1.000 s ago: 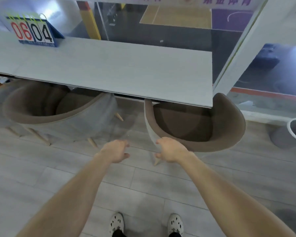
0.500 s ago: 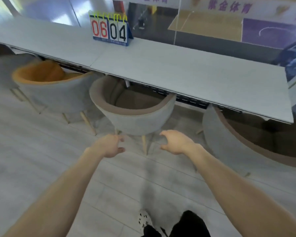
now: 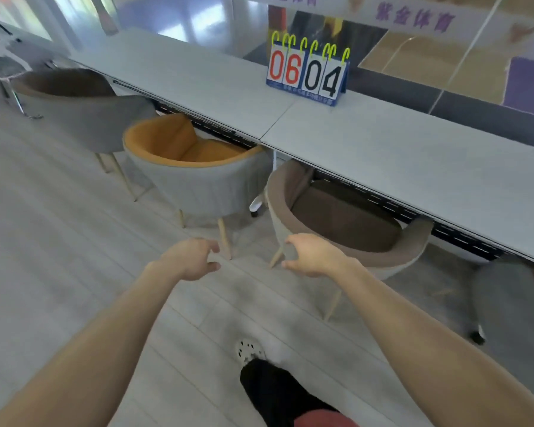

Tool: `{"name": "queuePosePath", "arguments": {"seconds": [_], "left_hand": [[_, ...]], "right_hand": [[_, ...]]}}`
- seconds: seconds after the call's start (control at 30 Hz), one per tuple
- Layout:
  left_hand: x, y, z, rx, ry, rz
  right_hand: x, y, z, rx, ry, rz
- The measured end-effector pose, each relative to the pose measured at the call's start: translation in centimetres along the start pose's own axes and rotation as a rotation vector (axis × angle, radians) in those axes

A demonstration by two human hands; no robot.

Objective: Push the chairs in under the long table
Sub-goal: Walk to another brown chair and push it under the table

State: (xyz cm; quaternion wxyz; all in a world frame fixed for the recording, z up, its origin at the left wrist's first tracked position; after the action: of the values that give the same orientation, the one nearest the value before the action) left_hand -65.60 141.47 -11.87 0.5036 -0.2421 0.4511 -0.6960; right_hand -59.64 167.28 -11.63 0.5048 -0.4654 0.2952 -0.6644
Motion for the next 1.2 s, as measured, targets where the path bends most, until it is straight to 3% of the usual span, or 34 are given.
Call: {"name": "queuePosePath", "arguments": {"seconds": [0.33, 0.6, 1.0, 1.2], "left_hand": [[28.5, -9.9, -6.8, -0.007, -0.165, 0.094], [51.4, -13.3, -14.4, 0.014, -0.172, 0.059], [75.6, -23.8, -26.7, 0.046, -0.058, 0.008], [87.9, -30.7, -36.5, 0.039, -0.064, 0.024]], "right_hand": [[22.6, -3.9, -23.4, 0.057, -0.164, 0.042], [38.3, -4.0, -39.5, 0.058, -0.117, 0.022], [55.7, -3.9, -58.0, 0.107, 0.019, -0.035], [62.6, -6.7, -73.9, 0.050, 0.001, -0.073]]}}
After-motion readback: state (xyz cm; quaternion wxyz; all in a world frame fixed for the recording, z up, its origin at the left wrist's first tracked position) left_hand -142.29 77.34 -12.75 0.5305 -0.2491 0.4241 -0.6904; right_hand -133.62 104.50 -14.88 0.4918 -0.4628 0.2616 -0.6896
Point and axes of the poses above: each hand's wrist, its own z-axis away from the middle knuckle, its own y-axis out of the palm, x = y × z, the point moved 10 cm from there along -z, towards the middle knuckle, and after that the axes turned 4 degrees about -x, right-handed, at the moved point
